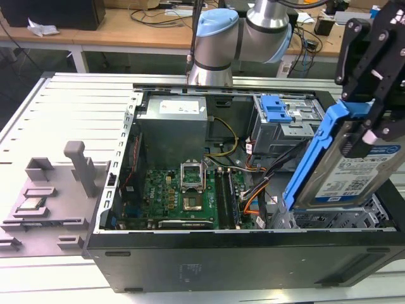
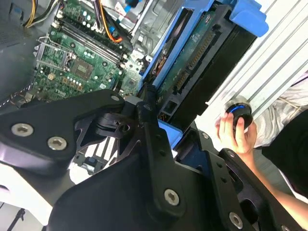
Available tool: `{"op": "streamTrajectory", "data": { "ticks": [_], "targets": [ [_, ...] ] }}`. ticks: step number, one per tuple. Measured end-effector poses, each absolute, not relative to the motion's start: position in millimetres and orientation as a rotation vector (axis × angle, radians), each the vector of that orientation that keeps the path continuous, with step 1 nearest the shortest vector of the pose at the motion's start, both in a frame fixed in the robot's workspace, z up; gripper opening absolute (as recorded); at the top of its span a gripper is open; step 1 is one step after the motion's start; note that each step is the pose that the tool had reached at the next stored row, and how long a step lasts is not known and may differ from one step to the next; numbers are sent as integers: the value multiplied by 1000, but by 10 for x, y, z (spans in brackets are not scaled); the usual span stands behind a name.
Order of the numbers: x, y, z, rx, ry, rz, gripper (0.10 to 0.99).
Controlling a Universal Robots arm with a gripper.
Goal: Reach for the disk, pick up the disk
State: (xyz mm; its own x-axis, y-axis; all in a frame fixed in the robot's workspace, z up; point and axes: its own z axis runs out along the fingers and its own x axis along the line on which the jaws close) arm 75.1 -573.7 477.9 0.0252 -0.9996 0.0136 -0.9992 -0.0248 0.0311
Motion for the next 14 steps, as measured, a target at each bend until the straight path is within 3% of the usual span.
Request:
{"op": "streamTrajectory", "data": {
  "ticks": [14],
  "targets": [
    [988, -5737, 4764, 2185, -2211, -22, 369]
  ]
}}
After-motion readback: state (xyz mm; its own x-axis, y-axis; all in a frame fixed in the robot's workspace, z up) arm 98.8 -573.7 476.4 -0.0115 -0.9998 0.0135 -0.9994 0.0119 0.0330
